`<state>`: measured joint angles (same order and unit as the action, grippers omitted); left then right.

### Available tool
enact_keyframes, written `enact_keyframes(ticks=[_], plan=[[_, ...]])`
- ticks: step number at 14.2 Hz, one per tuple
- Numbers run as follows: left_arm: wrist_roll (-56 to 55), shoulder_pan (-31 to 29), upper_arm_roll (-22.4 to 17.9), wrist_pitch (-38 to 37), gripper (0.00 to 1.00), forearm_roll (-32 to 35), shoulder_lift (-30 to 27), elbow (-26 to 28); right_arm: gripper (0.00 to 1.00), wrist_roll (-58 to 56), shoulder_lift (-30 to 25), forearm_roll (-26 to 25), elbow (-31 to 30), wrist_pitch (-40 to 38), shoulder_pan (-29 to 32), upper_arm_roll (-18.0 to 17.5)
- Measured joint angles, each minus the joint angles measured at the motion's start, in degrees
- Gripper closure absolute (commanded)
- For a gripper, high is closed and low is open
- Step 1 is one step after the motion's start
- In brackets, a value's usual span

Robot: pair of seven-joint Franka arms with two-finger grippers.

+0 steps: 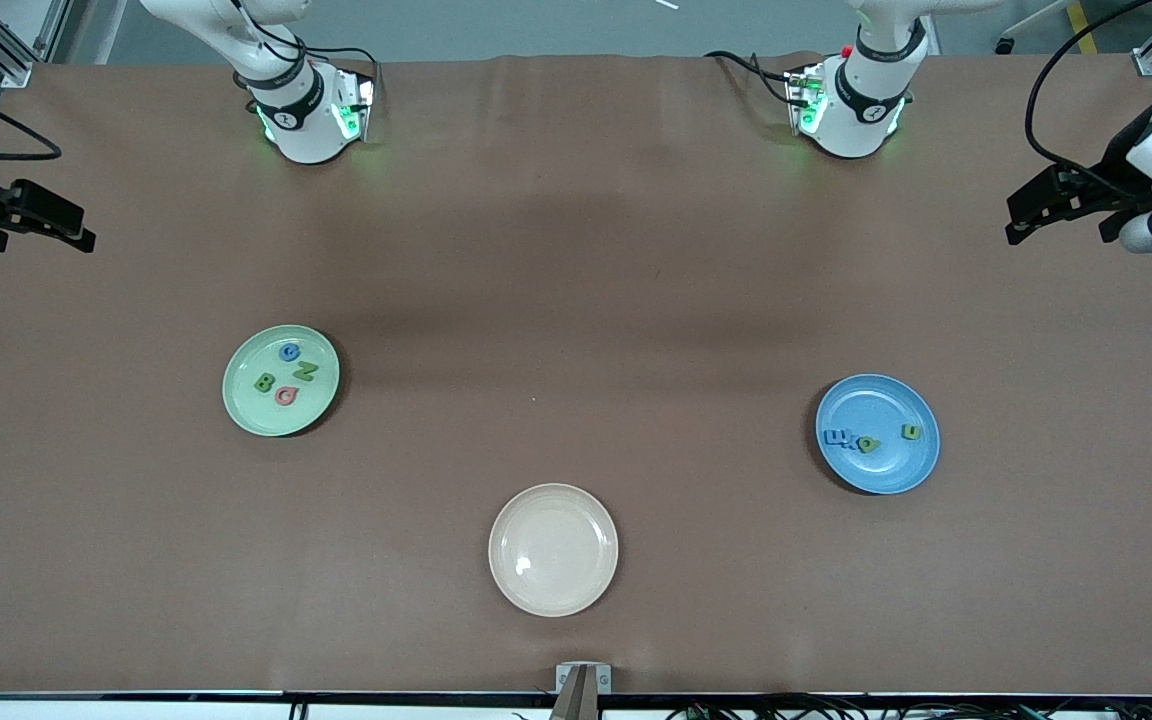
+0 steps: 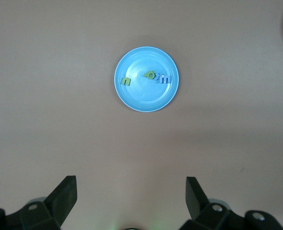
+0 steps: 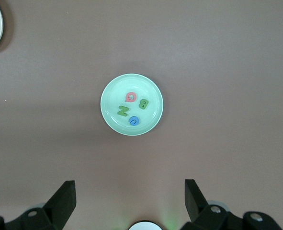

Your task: Sort upper and lower case letters into plates

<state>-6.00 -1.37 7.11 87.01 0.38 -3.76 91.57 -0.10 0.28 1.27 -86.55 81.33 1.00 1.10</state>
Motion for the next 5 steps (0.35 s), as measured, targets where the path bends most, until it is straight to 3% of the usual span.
enact_keyframes(ticks=[5], plan=[[-0.5,0.0,0.3,0.0,0.0,0.0,0.0,0.0,0.0,0.7,1.2,0.0,1.7,-4.5,0.0,0.0]])
